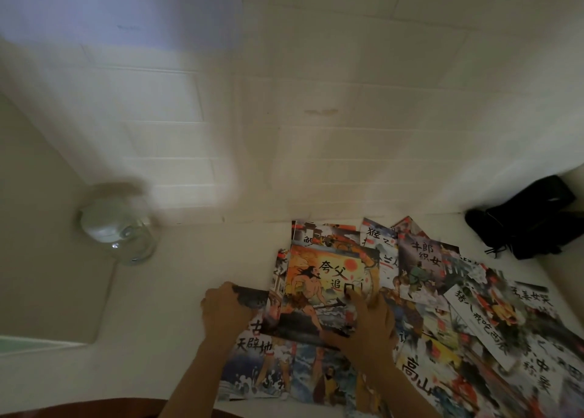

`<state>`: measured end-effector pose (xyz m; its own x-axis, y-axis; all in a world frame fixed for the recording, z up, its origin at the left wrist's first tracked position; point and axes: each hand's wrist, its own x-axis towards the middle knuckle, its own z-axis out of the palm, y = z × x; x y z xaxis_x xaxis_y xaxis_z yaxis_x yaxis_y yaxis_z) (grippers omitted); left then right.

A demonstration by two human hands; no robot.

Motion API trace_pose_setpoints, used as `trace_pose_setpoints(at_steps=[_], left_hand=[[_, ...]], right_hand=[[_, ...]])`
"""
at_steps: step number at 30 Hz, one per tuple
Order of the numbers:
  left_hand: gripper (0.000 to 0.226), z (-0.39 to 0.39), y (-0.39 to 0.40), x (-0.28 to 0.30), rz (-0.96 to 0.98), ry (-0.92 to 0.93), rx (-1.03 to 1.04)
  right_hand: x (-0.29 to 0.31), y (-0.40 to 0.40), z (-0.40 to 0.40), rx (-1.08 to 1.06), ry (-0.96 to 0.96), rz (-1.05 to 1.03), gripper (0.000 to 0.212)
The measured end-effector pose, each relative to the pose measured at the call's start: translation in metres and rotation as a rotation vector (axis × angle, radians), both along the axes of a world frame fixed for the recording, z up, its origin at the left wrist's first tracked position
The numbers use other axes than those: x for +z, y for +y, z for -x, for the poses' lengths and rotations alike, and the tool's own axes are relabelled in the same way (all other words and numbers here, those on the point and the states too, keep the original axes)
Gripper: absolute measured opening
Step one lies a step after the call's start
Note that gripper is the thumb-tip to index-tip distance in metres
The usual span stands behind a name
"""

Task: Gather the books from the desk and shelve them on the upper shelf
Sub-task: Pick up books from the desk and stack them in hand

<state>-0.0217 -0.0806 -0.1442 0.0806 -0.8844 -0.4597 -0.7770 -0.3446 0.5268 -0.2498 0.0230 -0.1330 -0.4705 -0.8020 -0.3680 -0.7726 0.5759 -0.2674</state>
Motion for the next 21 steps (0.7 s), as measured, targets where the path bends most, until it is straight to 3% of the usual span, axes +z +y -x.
trace_pose_setpoints(at_steps=[2,5,14,17,18,21], left_hand=[[0.038,-0.002,0.000,0.002,0.026,0.061,-0.048],[0.025,-0.003,-0.002,0.012,0.078,0.204,-0.007],[0.027,-0.034,-0.039,0.083,0.387,0.165,0.011],[0.029,-0.030,-0.049,0.125,0.478,0.298,-0.054],[0.029,-0.027,-0.051,0.136,0.482,0.348,-0.072],[0.028,-0.005,-0.058,0.150,0.367,0.591,-0.037]], right_hand=[[-0.003,-0.003,0.008,-0.056,-0.021,0.036,0.113],[-0.004,-0.008,0.017,-0.078,-0.067,0.016,0.090],[0.004,-0.006,0.013,-0.138,-0.047,-0.026,0.082],[0.007,-0.009,0.009,0.007,-0.044,0.173,0.082],[0.009,-0.012,0.006,0.035,-0.146,0.303,0.083],[0.032,-0.023,-0.008,-0.088,-0.725,0.466,0.087]])
